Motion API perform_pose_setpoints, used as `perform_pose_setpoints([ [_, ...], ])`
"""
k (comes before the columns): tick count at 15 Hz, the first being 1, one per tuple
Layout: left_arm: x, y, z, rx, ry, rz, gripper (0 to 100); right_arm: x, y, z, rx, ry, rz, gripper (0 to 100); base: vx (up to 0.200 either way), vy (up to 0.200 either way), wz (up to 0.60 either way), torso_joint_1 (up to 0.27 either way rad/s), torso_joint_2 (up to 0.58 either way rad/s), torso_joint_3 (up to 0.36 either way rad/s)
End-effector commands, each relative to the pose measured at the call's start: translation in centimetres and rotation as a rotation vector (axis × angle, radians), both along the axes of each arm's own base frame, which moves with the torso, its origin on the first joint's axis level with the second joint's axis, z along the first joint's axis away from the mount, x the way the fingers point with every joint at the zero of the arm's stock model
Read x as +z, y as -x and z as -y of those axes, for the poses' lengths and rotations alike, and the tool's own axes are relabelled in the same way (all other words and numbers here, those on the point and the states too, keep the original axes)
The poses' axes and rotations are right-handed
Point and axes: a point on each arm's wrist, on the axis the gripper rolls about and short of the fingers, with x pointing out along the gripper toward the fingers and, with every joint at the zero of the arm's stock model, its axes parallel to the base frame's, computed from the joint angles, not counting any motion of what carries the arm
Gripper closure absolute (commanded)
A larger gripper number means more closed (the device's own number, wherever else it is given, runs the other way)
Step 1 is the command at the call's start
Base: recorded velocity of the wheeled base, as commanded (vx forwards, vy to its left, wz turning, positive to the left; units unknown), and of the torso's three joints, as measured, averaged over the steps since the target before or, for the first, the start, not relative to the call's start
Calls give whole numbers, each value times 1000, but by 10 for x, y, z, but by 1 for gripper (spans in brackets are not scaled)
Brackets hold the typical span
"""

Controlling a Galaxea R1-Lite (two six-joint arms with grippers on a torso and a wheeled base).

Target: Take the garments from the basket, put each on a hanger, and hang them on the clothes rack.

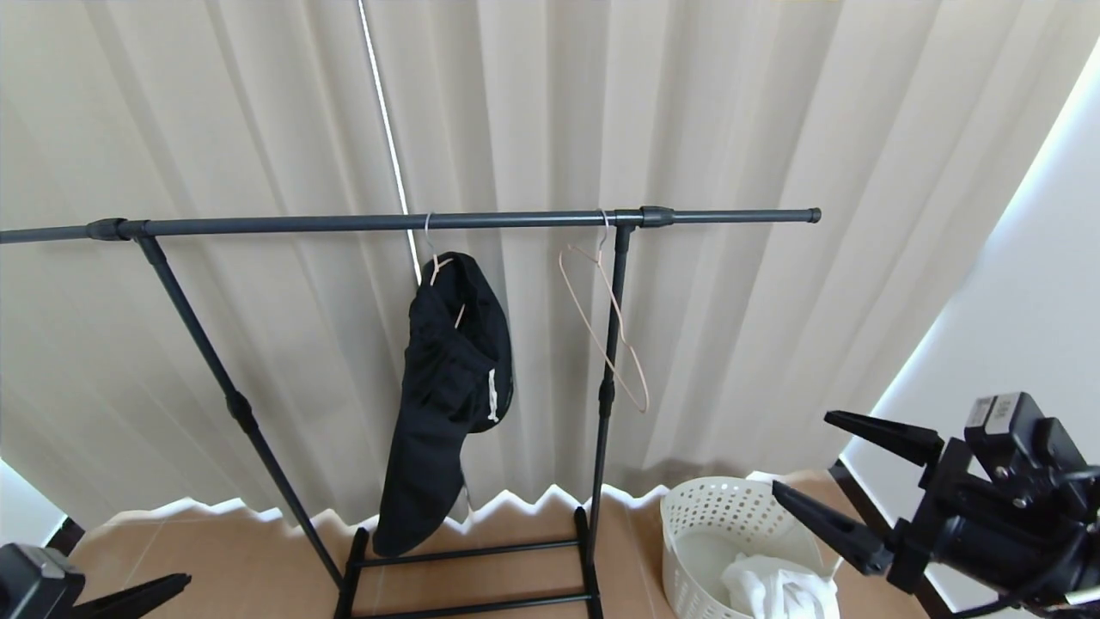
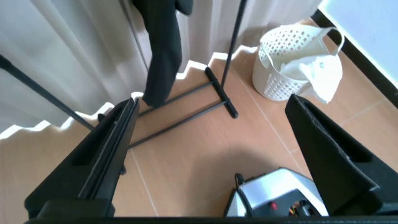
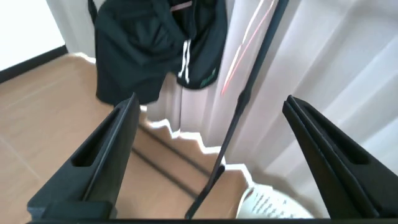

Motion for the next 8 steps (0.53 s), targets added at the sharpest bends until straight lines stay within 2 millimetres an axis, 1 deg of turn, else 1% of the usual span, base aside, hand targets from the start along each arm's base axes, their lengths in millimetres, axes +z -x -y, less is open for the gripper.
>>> perform_pose_setpoints([
  [1, -7, 35, -5, -24, 12, 67, 0, -1, 23, 8, -4, 2, -17, 0, 0, 0, 0, 0, 0, 0],
  [3, -24, 59, -10, -47, 8, 40, 0, -3, 38, 13, -11, 18, -77, 0, 0, 0, 0, 0, 0, 0],
  [4, -24, 64, -11, -43, 12, 54, 0, -4, 49, 17, -11, 29, -107, 0, 0, 0, 0, 0, 0, 0],
  [6, -24, 65, -12, -34, 13, 68, 0, -3, 67, 22, -11, 32, -117, 0, 0, 0, 0, 0, 0, 0],
  [8, -24, 68, -12, -12, 20, 107, 0, -3, 92, 30, -21, 34, -104, 0, 0, 0, 0, 0, 0, 0],
])
